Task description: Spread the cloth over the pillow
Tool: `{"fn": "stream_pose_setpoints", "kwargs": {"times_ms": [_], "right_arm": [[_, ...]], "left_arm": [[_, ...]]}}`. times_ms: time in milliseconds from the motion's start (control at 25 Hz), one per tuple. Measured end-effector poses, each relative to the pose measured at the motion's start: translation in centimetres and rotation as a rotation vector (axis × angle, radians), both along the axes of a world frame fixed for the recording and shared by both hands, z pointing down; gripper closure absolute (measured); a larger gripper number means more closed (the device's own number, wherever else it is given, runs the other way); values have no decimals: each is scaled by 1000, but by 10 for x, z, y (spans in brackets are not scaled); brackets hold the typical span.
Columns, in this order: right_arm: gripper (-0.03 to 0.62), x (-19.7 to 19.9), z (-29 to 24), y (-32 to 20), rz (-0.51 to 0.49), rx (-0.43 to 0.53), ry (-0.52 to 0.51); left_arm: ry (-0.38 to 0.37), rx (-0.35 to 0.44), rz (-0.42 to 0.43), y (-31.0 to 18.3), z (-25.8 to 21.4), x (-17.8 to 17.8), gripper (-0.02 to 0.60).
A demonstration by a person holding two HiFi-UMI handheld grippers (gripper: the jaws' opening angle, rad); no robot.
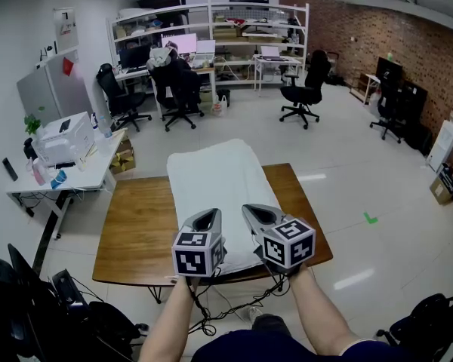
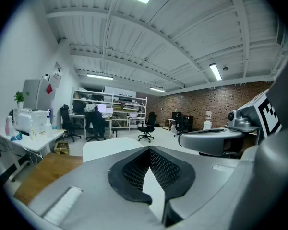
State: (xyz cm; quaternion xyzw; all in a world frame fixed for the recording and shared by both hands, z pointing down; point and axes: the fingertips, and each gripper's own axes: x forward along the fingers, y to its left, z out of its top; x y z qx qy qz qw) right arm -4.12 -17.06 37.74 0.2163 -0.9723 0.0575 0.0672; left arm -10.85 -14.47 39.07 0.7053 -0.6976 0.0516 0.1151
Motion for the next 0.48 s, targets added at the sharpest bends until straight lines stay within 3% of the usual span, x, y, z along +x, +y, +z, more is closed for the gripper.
{"fn": "stream_pose_setpoints", "kwargs": {"times_ms": [480], "right_arm": [[582,4,-1,-4,14,3,8]], "left_arm": [[1,5,14,-3,-2,6,572]]}}
